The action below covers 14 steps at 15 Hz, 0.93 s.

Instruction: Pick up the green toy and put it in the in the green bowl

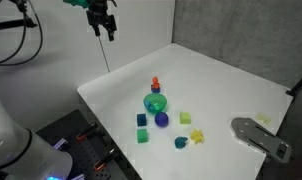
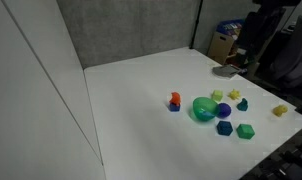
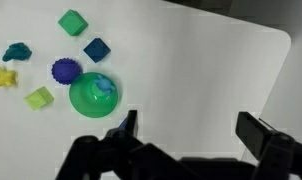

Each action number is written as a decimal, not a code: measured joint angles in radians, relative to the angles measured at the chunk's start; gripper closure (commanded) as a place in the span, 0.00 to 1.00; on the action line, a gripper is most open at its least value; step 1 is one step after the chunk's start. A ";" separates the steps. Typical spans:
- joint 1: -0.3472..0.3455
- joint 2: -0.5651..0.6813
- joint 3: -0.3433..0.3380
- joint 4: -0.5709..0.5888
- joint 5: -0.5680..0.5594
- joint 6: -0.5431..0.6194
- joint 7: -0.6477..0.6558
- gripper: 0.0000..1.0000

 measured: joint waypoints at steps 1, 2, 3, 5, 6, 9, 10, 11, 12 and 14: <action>-0.001 0.013 0.000 0.009 -0.003 0.014 0.014 0.00; -0.003 0.028 0.000 0.021 -0.008 0.029 0.030 0.00; -0.006 0.046 0.000 0.033 -0.013 0.046 0.046 0.00; -0.014 0.084 -0.001 0.058 -0.033 0.080 0.084 0.00; -0.019 0.102 -0.003 0.069 -0.045 0.098 0.104 0.00; -0.037 0.142 -0.018 0.078 -0.088 0.153 0.169 0.00; -0.044 0.151 -0.025 0.078 -0.102 0.170 0.191 0.00; -0.051 0.159 -0.033 0.076 -0.116 0.188 0.211 0.00; -0.059 0.165 -0.043 0.071 -0.130 0.208 0.232 0.00; -0.074 0.175 -0.064 0.054 -0.148 0.247 0.266 0.00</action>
